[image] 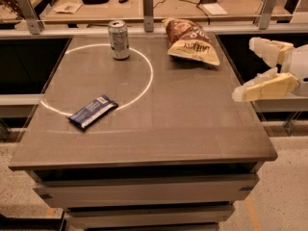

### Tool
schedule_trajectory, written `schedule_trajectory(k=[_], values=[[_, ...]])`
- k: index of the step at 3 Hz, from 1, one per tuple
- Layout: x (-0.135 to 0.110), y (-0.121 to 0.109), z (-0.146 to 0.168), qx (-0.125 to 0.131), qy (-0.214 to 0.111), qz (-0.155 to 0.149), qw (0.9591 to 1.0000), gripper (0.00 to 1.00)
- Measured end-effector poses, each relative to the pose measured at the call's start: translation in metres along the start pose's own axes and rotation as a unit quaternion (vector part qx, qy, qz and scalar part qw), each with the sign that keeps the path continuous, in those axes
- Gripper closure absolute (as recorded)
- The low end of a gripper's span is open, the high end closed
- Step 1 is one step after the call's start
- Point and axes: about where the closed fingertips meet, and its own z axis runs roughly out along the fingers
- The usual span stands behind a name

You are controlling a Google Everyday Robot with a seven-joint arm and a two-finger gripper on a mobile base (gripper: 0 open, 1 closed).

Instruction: Pick 7up can

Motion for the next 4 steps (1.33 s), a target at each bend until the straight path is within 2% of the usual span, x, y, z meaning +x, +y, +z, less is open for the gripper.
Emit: schedule_trajectory(k=[1,2,3,4], values=[[0.022,-0.004,0.033,0.030,-0.006,0.011,0.9994,0.00],[0.039,-0.028,0.055,0.084,-0.008,0.018,0.9963,0.00],[0.052,-0.069,0.075,0.140,-0.017,0.014,0.9899,0.00],[0.055,-0.103,0.097,0.152,-0.007,0.004,0.9884,0.00]])
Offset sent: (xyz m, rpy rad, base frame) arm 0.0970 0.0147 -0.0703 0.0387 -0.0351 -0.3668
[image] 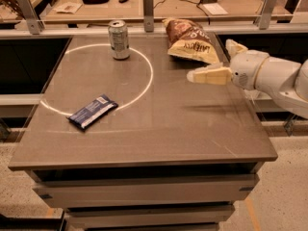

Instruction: Pick 7up can

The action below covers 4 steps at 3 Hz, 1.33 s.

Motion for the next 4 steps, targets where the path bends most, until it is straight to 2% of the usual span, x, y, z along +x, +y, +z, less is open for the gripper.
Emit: schedule_trajectory(k=[1,2,4], values=[[0.009,-0.007,0.041,-0.028,0.022,-0.014,0.9993,0.00],[0.006,-0.003,0.081,-0.061,0.036,-0.031,0.9970,0.00],[-0.028,0.013,0.130,-0.096,0.030,-0.052,0.9935,0.00]])
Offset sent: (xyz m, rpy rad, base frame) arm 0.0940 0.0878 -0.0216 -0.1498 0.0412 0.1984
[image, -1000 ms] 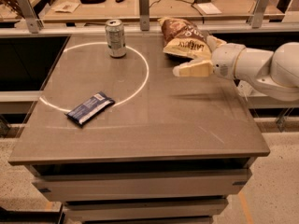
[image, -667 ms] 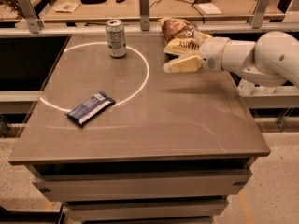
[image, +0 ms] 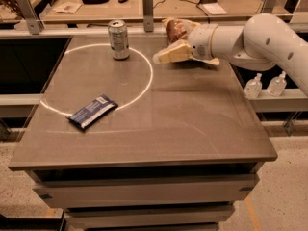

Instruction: Pick 7up can

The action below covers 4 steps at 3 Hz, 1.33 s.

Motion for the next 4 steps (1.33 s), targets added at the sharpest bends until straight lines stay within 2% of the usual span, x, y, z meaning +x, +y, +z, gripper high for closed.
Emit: schedule_trajectory(k=[2,3,4], values=[[0.005,-0.007,0.049,-0.028,0.017,-0.003,0.9994,0.00],[0.014,-0.019,0.072,-0.032,0.036,0.002,0.9989,0.00],[0.013,-0.022,0.100,-0.030,0.047,0.009,0.9984,0.00]])
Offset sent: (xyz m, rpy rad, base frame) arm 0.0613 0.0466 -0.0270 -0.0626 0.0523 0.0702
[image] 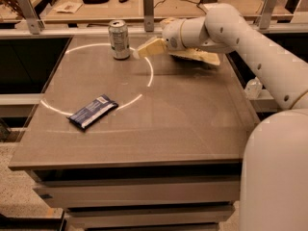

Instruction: Pick 7up can

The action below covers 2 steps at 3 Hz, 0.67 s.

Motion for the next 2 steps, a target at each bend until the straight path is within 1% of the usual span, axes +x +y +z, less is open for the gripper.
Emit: schedule_trajectory(k=[1,2], values=[[-0.008,-0.001,0.028,-0.005,-0.001,0.005,1.0000,0.00],[-0.013,0.000,0.065,-0.018,-0.008,0.011,0.9997,0.00]])
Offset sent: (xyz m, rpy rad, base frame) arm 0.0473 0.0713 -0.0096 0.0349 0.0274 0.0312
